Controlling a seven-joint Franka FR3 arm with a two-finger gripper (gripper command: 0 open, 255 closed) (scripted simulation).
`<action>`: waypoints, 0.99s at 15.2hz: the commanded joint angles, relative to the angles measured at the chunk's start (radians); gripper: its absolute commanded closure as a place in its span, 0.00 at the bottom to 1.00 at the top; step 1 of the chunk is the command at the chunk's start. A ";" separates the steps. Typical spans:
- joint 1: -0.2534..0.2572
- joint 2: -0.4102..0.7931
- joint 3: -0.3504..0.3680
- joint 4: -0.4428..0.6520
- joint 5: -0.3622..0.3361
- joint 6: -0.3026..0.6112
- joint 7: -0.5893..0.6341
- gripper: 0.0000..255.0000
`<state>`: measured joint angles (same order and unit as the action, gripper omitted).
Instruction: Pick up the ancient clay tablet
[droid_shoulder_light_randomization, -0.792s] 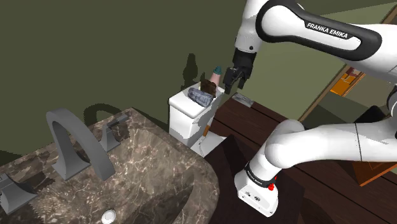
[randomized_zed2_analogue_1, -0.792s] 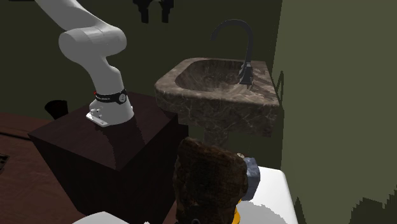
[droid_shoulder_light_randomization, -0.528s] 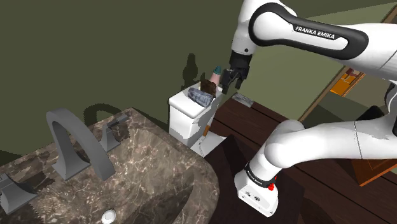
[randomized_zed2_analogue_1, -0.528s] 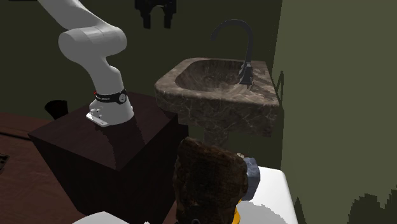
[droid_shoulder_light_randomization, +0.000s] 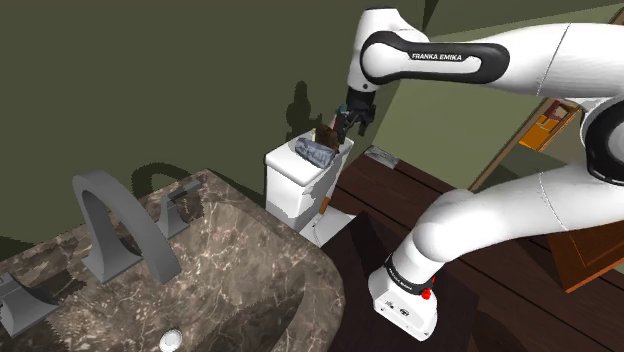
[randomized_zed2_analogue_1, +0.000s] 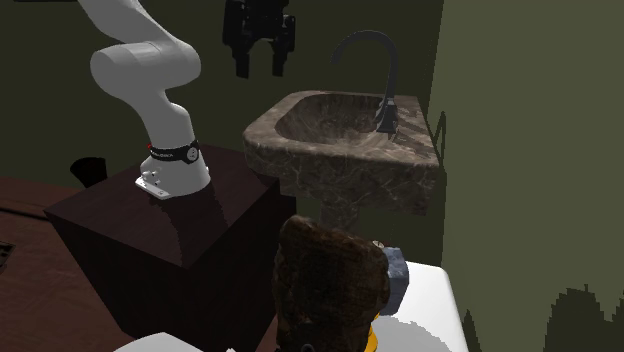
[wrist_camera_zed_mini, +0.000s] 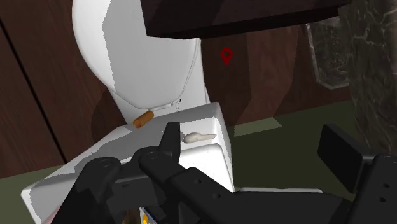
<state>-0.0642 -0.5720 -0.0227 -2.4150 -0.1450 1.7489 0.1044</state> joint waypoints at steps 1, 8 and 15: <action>-0.017 0.058 -0.014 0.011 -0.029 0.053 -0.005 0.00; -0.073 0.279 -0.060 0.105 -0.118 0.203 -0.011 0.00; -0.120 0.508 -0.104 0.254 -0.186 0.309 -0.013 0.00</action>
<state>-0.1765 -0.0927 -0.1192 -2.1790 -0.3202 2.0420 0.0925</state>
